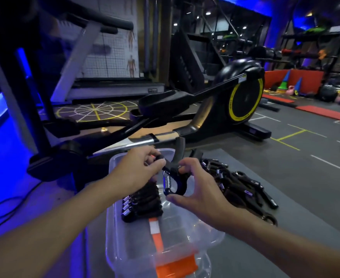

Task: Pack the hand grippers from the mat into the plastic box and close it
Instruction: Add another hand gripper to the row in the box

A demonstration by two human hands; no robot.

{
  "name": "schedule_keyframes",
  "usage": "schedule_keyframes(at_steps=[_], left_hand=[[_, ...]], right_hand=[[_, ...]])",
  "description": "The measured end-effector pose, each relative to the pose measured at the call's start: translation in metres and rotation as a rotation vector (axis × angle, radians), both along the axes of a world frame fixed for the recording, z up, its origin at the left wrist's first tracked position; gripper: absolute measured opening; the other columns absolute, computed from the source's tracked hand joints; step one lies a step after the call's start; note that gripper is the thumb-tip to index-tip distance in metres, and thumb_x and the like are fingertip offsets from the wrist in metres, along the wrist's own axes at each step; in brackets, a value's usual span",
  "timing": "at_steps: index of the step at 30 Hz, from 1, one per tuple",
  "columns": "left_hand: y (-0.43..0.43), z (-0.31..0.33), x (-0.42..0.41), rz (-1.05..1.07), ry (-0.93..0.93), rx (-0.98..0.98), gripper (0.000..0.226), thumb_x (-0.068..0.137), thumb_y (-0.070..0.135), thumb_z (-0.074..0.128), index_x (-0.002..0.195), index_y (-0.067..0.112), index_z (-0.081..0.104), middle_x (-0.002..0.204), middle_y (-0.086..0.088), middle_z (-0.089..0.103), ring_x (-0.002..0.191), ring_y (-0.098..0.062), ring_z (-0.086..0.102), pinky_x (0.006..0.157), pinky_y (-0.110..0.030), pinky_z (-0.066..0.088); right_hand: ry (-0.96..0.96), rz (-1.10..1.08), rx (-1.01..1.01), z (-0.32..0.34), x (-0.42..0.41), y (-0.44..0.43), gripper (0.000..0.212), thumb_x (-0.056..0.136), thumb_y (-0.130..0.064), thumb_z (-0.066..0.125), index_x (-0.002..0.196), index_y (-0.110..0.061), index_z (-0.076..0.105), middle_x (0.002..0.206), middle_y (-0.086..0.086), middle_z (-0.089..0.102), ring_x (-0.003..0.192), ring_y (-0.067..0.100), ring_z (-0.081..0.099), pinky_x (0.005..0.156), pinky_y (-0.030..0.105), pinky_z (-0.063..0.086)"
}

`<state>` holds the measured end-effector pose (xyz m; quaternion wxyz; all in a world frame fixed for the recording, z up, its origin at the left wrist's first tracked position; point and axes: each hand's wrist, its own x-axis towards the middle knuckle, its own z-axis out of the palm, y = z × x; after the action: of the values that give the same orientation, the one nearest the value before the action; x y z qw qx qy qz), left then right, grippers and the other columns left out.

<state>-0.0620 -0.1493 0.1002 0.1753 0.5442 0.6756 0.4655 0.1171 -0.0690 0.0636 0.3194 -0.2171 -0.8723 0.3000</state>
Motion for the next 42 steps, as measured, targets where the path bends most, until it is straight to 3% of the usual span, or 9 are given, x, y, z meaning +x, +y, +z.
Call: schedule_keyframes(at_steps=[5,8,11,14,20,25,28,36,42], left_hand=[[-0.001,-0.008,-0.014,0.0,0.094,-0.084,0.005,0.092,0.017,0.065,0.089,0.013,0.065,0.064,-0.012,0.061,0.058,-0.015,0.067,0.061,-0.03,0.056],[-0.001,-0.014,-0.022,-0.029,0.165,-0.1,0.003,0.091,0.017,0.065,0.091,0.019,0.063,0.073,-0.007,0.063,0.068,-0.022,0.066,0.07,-0.036,0.055],[-0.003,-0.019,-0.03,-0.057,0.347,-0.116,0.007,0.091,0.022,0.064,0.088,0.026,0.06,0.077,-0.001,0.062,0.07,-0.017,0.058,0.07,-0.033,0.051],[-0.006,-0.024,-0.035,-0.105,0.405,-0.163,0.006,0.094,0.025,0.061,0.09,0.028,0.058,0.078,0.003,0.06,0.072,-0.016,0.057,0.072,-0.036,0.052],[-0.011,-0.026,-0.039,-0.137,0.434,-0.173,0.005,0.095,0.025,0.059,0.094,0.029,0.056,0.083,0.002,0.058,0.074,-0.014,0.053,0.073,-0.031,0.049],[-0.016,-0.029,-0.043,-0.138,0.453,-0.196,0.005,0.095,0.028,0.059,0.097,0.03,0.056,0.083,0.003,0.056,0.074,-0.013,0.052,0.074,-0.033,0.051],[-0.018,-0.032,-0.045,-0.129,0.45,-0.207,0.005,0.095,0.029,0.059,0.098,0.031,0.056,0.084,0.004,0.057,0.075,-0.014,0.054,0.075,-0.037,0.052],[-0.023,-0.039,-0.057,-0.049,0.368,-0.195,0.004,0.092,0.036,0.06,0.095,0.034,0.057,0.081,0.006,0.063,0.075,-0.014,0.06,0.076,-0.04,0.054],[-0.035,-0.057,-0.081,0.088,0.51,-0.269,0.038,0.092,0.045,0.049,0.125,0.028,0.052,0.123,0.013,0.051,0.112,-0.012,0.052,0.093,-0.038,0.047]], right_hand=[[-0.162,0.054,0.019,-0.006,-0.014,0.005,0.076,0.07,-0.035,0.083,0.128,-0.038,0.033,0.106,-0.015,0.05,0.1,0.002,0.05,0.088,0.016,0.041],[-0.108,0.033,-0.042,-0.003,-0.022,0.014,0.078,0.074,-0.031,0.082,0.134,-0.032,0.032,0.095,-0.009,0.061,0.092,0.006,0.059,0.087,0.025,0.048],[0.002,-0.027,-0.22,0.006,-0.023,0.028,0.069,0.08,-0.023,0.078,0.134,-0.032,0.035,0.084,0.002,0.067,0.078,0.011,0.065,0.076,0.025,0.052],[-0.029,-0.064,-0.269,0.011,-0.021,0.038,0.049,0.086,-0.024,0.072,0.127,-0.034,0.047,0.081,0.004,0.066,0.068,0.01,0.061,0.068,0.027,0.053],[-0.065,-0.104,-0.275,0.005,-0.027,0.041,0.018,0.088,-0.015,0.068,0.104,-0.024,0.064,0.094,0.007,0.065,0.075,0.025,0.069,0.07,0.039,0.06],[-0.078,-0.091,-0.396,0.004,-0.034,0.038,0.004,0.091,-0.013,0.063,0.095,-0.014,0.065,0.075,0.015,0.07,0.064,0.026,0.07,0.066,0.037,0.061],[-0.11,-0.073,-0.422,0.0,-0.038,0.038,0.003,0.092,-0.013,0.062,0.092,-0.012,0.065,0.07,0.019,0.071,0.061,0.025,0.067,0.06,0.036,0.059],[-0.031,-0.107,-0.553,-0.016,-0.054,0.038,0.003,0.09,-0.008,0.064,0.092,-0.007,0.065,0.081,0.026,0.07,0.065,0.029,0.067,0.068,0.043,0.061],[-0.027,-0.15,-0.568,-0.048,-0.069,0.041,0.001,0.09,-0.008,0.064,0.089,-0.009,0.063,0.076,0.021,0.067,0.062,0.023,0.063,0.07,0.043,0.059]])
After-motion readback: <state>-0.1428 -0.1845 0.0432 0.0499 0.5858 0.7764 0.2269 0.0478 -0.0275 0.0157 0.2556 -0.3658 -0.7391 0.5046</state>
